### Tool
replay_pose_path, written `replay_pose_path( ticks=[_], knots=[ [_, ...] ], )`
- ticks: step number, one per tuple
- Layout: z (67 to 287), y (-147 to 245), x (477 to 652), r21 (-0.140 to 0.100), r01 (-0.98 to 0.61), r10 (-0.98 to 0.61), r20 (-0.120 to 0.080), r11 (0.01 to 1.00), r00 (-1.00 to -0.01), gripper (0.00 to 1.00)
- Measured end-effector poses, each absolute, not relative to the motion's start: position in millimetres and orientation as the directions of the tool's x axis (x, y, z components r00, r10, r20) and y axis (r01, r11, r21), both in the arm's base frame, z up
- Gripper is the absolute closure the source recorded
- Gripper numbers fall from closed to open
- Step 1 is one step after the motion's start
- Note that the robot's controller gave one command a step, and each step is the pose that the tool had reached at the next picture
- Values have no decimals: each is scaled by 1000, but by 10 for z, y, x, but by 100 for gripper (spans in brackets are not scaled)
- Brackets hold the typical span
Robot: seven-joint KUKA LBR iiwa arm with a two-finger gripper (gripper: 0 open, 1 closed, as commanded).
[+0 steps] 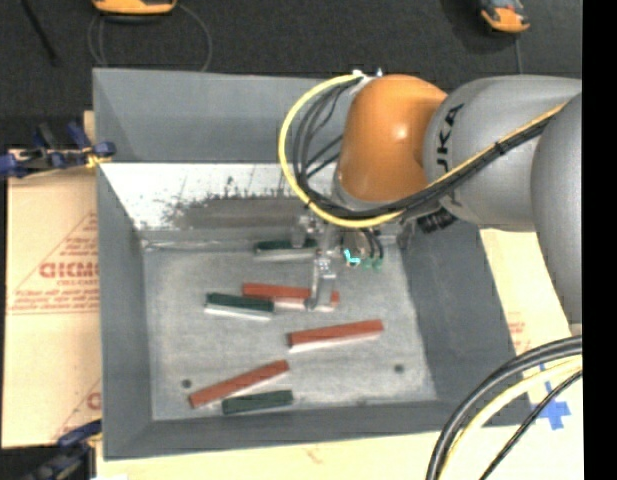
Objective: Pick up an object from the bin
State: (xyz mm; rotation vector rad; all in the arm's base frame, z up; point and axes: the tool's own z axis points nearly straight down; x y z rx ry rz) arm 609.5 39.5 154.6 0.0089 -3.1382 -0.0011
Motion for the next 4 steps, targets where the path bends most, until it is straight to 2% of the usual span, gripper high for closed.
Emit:
replay_pose_path(
  ticks=[1, 2, 3, 4],
  knots=[
    [1595, 394, 6113, 1, -5, -5, -5, 1000, -1000, 0],
    [1405, 251, 6126, -1, -57, -57, -4, 998, -998, 0],
    [1289, 138, 6021, 1, 11, 11, -3, 1000, -1000, 0],
    [1235, 101, 6141, -1, -128, -128, -6, 992, -992, 0]
  ],
)
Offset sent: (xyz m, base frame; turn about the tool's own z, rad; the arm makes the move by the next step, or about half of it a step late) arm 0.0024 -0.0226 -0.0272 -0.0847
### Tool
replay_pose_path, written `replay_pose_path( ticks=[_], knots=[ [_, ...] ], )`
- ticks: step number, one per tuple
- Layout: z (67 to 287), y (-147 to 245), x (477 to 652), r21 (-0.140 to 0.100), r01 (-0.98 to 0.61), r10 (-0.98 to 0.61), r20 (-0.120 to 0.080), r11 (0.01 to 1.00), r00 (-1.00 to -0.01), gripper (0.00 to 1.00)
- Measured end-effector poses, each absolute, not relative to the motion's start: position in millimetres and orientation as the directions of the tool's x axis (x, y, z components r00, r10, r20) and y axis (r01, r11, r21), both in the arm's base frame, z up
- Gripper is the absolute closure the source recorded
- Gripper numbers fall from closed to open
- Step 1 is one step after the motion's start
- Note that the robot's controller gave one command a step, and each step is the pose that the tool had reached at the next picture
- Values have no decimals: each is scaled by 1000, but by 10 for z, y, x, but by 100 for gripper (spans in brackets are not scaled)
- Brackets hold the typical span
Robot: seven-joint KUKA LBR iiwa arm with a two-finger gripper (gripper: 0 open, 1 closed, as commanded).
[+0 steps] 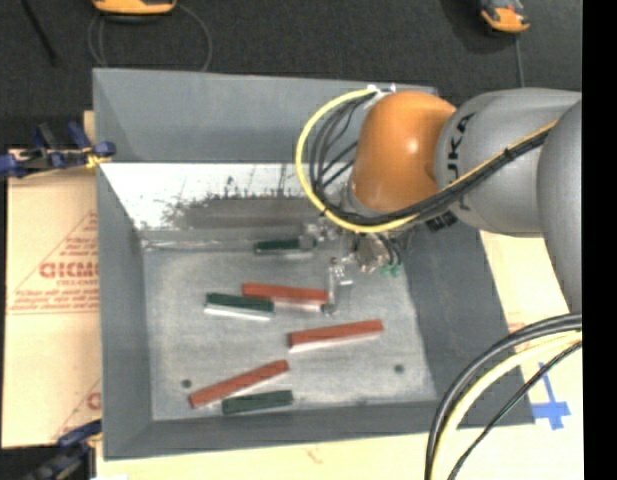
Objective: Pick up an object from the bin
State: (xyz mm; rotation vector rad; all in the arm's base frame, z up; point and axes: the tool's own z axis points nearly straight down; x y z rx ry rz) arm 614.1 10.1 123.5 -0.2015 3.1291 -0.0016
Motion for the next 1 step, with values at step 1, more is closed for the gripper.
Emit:
replay_pose_path(
  ticks=[1],
  knots=[
    [769, 158, 6114, 0, -96, -95, -7, 995, -995, 0]
  ],
)
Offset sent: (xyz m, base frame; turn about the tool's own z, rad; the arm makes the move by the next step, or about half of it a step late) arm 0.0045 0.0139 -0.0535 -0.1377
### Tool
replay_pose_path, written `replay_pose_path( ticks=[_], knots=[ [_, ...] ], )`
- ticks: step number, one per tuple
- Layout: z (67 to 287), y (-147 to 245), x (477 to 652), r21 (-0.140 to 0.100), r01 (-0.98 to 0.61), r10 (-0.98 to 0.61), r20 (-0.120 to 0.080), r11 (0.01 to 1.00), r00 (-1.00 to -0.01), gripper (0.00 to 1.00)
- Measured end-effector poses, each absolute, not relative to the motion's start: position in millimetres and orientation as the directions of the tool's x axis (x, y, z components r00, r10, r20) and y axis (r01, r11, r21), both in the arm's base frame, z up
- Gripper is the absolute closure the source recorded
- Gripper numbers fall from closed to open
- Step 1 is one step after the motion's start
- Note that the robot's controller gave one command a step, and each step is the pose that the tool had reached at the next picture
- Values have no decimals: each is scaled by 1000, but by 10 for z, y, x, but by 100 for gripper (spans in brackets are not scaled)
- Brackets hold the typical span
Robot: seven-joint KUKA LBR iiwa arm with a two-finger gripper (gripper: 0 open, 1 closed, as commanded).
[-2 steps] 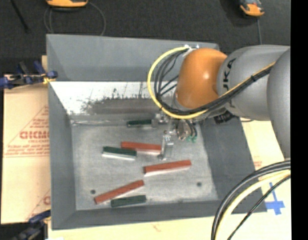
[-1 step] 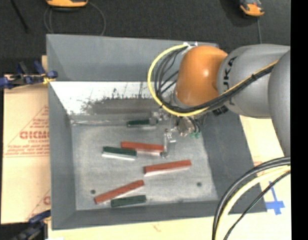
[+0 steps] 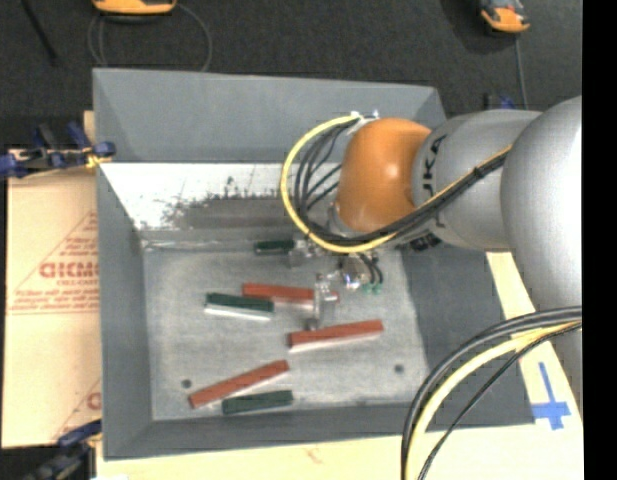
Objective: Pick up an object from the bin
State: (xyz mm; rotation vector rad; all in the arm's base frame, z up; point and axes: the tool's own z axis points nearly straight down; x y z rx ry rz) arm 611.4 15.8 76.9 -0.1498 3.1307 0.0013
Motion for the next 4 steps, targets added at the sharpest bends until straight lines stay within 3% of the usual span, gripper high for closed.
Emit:
replay_pose_path(
  ticks=[1, 4],
  knots=[
    [719, 231, 6207, -1, -261, -261, -6, 965, -965, 100],
    [829, 228, 6199, -1, -260, -260, -3, 966, -966, 100]
  ],
)
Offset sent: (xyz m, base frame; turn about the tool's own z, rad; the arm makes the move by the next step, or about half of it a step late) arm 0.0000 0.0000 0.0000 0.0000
